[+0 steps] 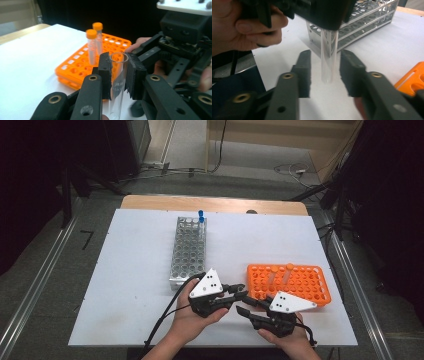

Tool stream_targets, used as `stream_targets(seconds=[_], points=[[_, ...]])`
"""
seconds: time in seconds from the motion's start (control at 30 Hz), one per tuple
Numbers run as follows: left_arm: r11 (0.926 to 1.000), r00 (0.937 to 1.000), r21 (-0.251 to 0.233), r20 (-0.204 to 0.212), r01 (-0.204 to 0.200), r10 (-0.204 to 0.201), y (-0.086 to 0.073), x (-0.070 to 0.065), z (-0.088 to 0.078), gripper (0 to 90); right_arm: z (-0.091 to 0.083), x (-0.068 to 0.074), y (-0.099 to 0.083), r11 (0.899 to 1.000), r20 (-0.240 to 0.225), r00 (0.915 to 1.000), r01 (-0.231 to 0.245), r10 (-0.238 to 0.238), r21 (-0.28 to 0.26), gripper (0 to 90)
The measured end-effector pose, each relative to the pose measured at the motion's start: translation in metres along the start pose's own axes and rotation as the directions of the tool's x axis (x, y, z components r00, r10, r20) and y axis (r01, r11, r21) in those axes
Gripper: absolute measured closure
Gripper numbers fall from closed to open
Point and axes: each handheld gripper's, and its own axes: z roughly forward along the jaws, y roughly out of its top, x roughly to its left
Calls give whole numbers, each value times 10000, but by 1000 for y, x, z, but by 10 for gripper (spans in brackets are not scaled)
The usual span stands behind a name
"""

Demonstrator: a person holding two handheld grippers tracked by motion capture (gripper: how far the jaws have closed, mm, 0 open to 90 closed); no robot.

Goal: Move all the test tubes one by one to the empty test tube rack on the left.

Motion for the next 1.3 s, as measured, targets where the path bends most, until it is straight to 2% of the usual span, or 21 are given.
stream_targets(seconds=[0.27, 0.43, 0.53, 0.67, 0.97, 1.23, 1.3], points=[[9997, 9983, -157, -547, 169, -177, 2, 14, -12, 769, -19, -15, -5, 9998, 240, 9995, -205, 204, 26, 273], [9992, 9947, -276, -981, 292, -318, 4, 27, -20, 769, -30, -23, -8, 9997, 514, 9984, -242, 242, -9, 150], [9983, 9910, -400, -1250, 425, -472, 6, 37, -27, 769, -39, -30, -10, 9993, 727, 9967, -361, 368, -106, 111], [9969, 9851, -574, -1599, 540, -626, 8, 49, -34, 769, -48, -41, -12, 9979, 1037, 9925, -625, 641, -184, 86], [9957, 9675, -694, -2414, 608, -759, 16, 78, -45, 769, -63, -59, -17, 9976, 1587, 9849, -659, 686, -223, 79], [9913, 9458, -967, -3037, 898, -1153, 21, 110, -44, 769, -72, -72, -22, 9968, 1978, 9770, -773, 797, -199, 79], [9916, 9397, -945, -3223, 881, -1142, 23, 116, -42, 769, -74, -74, -23, 9960, 2077, 9741, -867, 890, -199, 79]])
